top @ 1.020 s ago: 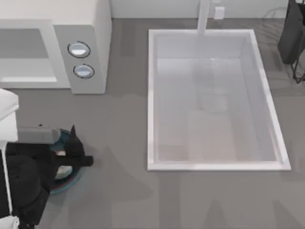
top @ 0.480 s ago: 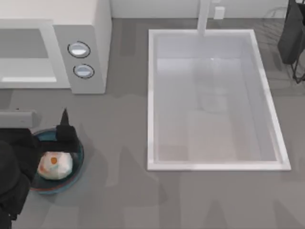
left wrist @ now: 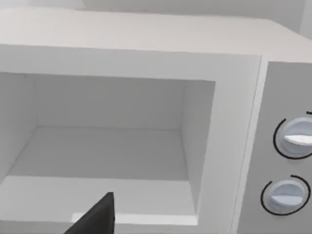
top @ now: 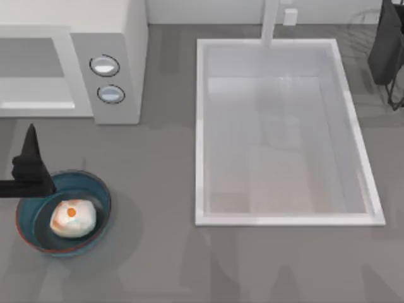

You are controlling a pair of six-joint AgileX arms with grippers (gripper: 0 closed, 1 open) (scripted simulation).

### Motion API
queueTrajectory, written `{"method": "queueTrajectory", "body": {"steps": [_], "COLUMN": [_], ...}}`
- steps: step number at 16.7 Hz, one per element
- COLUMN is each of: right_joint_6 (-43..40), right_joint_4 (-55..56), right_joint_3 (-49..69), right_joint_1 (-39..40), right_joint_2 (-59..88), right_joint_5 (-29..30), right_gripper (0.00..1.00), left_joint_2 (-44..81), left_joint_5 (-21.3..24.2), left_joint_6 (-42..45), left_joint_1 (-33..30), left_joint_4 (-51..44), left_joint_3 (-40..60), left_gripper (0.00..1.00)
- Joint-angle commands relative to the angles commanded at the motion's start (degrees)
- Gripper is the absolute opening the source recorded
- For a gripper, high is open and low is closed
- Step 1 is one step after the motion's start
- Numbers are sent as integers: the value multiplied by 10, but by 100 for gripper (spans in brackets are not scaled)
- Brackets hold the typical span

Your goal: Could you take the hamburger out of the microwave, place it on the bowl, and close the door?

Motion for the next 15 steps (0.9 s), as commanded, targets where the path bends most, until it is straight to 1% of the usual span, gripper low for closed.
{"method": "queueTrajectory", "body": {"steps": [4, 6, 8, 11, 15], "right_joint_6": [0, 0, 0, 0, 0], "right_joint_4": [0, 0, 0, 0, 0], "right_joint_3": [0, 0, 0, 0, 0], "right_joint_1": [0, 0, 0, 0, 0], "right_joint_2": [0, 0, 0, 0, 0], "right_joint_5": [0, 0, 0, 0, 0], "right_gripper": [100, 100, 100, 100, 100], "left_joint_2": [-232, -316, -377, -422, -424], "left_joint_5": [34, 48, 59, 68, 69], "left_joint_6": [11, 16, 19, 22, 23], "left_joint_1": [46, 65, 81, 93, 94], "left_joint_4": [-196, -275, -333, -376, -379], "left_joint_3": [-14, -19, -24, -27, -28], "left_gripper": [100, 100, 100, 100, 100]}}
